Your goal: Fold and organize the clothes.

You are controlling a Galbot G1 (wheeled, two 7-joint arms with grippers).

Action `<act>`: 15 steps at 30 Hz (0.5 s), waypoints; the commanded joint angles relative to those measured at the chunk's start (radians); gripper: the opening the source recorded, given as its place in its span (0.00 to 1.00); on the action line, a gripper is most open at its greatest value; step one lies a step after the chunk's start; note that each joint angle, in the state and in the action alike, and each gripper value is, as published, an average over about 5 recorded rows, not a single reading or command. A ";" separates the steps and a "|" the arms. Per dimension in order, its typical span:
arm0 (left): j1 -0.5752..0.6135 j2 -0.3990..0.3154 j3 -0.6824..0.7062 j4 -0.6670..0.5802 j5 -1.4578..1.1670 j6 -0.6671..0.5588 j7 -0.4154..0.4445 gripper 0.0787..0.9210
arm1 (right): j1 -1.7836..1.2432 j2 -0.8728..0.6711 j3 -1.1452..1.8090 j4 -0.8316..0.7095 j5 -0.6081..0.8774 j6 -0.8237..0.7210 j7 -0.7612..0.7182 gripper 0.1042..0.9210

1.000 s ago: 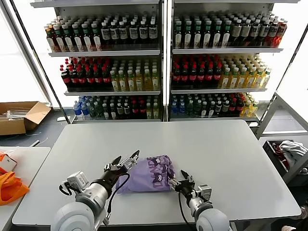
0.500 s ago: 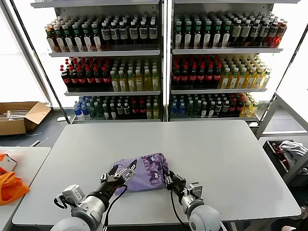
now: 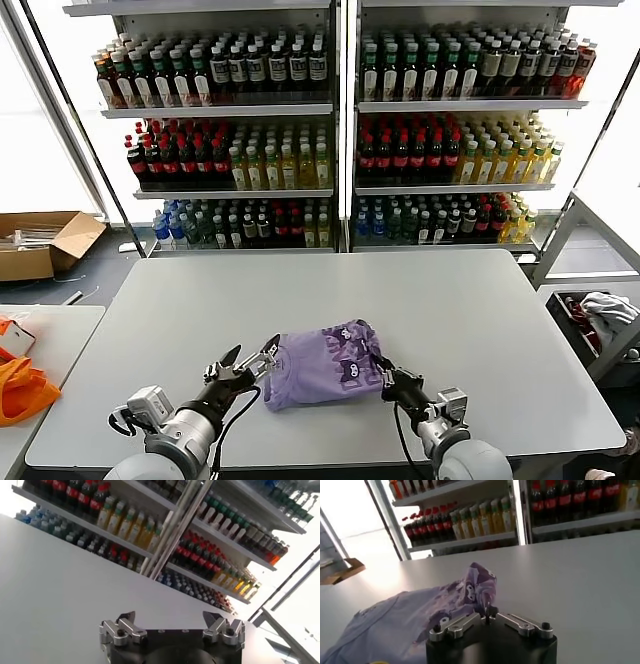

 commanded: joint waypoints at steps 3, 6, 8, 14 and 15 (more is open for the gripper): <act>0.001 -0.019 -0.001 -0.001 0.011 0.001 0.012 0.88 | -0.128 -0.065 0.121 0.123 -0.034 -0.065 0.004 0.01; -0.002 -0.016 0.000 -0.004 0.008 0.002 0.015 0.88 | -0.136 -0.046 0.120 0.154 -0.095 -0.067 0.007 0.03; -0.003 -0.015 0.002 -0.008 0.007 0.002 0.016 0.88 | -0.151 -0.037 0.141 0.180 -0.127 -0.059 0.006 0.08; 0.001 -0.011 -0.003 -0.012 0.008 0.001 0.019 0.88 | -0.159 -0.037 0.195 0.215 -0.134 -0.004 0.003 0.29; 0.003 -0.010 -0.005 -0.012 0.007 0.001 0.020 0.88 | -0.142 -0.031 0.181 0.212 -0.133 0.000 0.005 0.32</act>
